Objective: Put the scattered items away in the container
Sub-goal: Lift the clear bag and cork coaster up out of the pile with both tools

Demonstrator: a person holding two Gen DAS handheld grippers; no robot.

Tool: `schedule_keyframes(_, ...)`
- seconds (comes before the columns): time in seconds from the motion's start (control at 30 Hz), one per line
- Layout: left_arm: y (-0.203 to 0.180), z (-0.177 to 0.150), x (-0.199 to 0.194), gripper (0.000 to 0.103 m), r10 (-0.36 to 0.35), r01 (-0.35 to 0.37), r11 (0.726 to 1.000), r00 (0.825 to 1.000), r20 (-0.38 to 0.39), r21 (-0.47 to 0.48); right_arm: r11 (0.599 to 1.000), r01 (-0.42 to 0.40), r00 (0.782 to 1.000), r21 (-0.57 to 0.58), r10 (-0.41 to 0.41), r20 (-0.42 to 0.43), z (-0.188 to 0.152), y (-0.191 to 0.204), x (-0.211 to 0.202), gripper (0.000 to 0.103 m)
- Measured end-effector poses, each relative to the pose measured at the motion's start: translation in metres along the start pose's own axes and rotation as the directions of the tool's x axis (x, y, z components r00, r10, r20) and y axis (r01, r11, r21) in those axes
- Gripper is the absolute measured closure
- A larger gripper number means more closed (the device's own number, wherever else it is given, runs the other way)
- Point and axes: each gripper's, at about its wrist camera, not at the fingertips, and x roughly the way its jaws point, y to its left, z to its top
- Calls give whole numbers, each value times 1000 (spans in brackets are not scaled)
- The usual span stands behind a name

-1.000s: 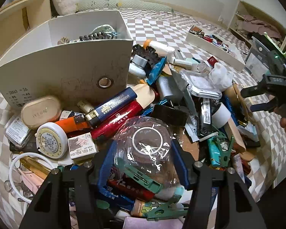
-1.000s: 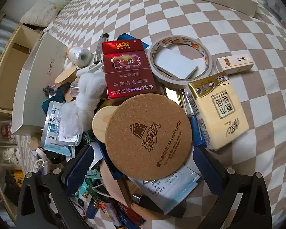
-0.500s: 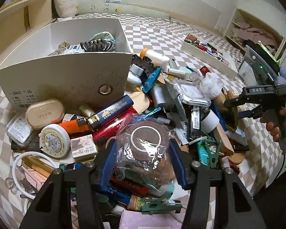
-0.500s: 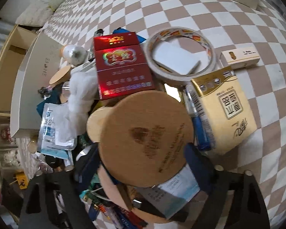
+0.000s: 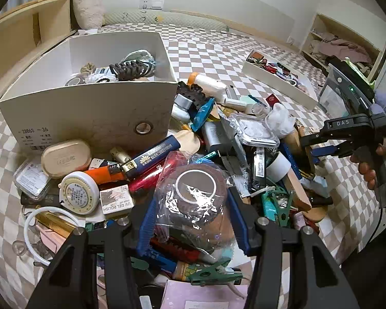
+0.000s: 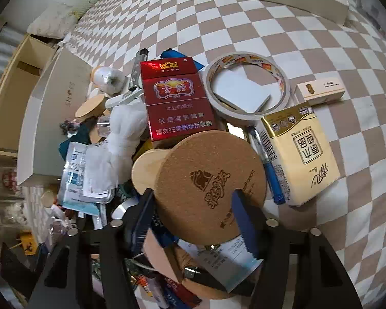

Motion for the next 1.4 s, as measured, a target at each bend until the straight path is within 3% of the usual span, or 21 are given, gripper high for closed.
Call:
schedule_keyframes(0.1, 2, 0, 0, 51, 0, 0, 1000, 1000, 3, -7, 1000, -6, 1000, 8, 6, 10, 0, -2, -3, 19)
schedule_keyframes(0.37, 0, 5, -3, 51, -27, 28, 999, 1000, 15, -16, 990, -92, 994, 111, 97, -41, 1, -30, 12, 12)
schedule_keyframes(0.5, -4, 8, -5, 51, -38, 38, 999, 999, 20, -5, 991, -89, 994, 101, 95, -62, 2, -34, 20, 0)
schedule_keyframes(1.03, -8, 14, -11, 51, -61, 61, 998, 997, 42, -3, 997, -63, 997, 40, 65, -50, 3, -19, 9, 3)
schedule_keyframes(1.4, -2, 14, -28, 51, -62, 64, 998, 995, 76, -25, 984, -178, 984, -20, 178, -11, -7, 34, -25, 3)
